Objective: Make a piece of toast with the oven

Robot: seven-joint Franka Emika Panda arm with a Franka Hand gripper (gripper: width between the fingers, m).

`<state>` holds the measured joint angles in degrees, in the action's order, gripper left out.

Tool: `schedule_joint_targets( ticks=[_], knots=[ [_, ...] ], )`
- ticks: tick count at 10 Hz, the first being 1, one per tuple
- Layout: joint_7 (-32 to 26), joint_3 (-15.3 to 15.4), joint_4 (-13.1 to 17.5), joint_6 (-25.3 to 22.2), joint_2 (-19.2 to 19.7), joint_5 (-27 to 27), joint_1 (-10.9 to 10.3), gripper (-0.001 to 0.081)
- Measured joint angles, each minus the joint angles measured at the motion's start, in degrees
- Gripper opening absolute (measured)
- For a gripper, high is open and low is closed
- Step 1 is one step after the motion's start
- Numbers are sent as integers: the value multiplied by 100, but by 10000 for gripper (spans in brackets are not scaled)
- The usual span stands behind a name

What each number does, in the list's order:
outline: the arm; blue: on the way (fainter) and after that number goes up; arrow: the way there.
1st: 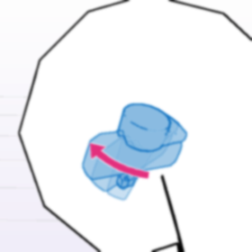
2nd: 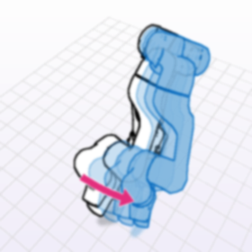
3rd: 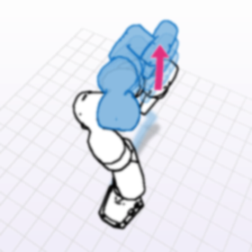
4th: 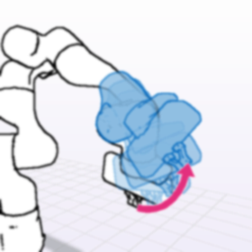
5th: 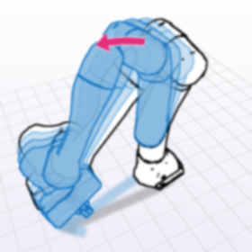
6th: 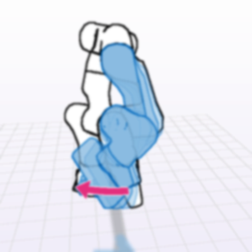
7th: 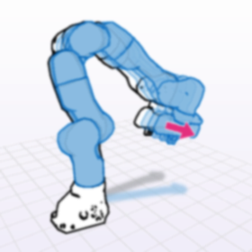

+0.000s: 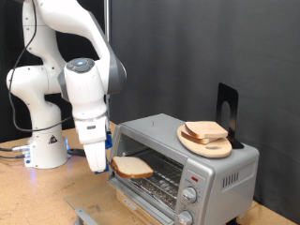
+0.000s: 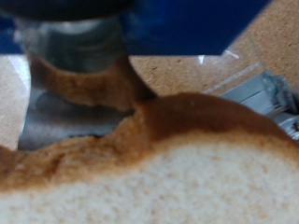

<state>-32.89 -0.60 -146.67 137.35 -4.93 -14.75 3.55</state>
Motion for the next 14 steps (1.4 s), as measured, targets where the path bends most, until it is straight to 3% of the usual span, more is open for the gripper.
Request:
schedule_joint_targets(
  ticks=[4,8,14],
  knots=[
    [596,5,52,-407,-230,252,0,391],
    [1254,9,107,-443,-199,687,4,391],
    [1328,-8,206,-712,-62,957,30,391]
  ],
)
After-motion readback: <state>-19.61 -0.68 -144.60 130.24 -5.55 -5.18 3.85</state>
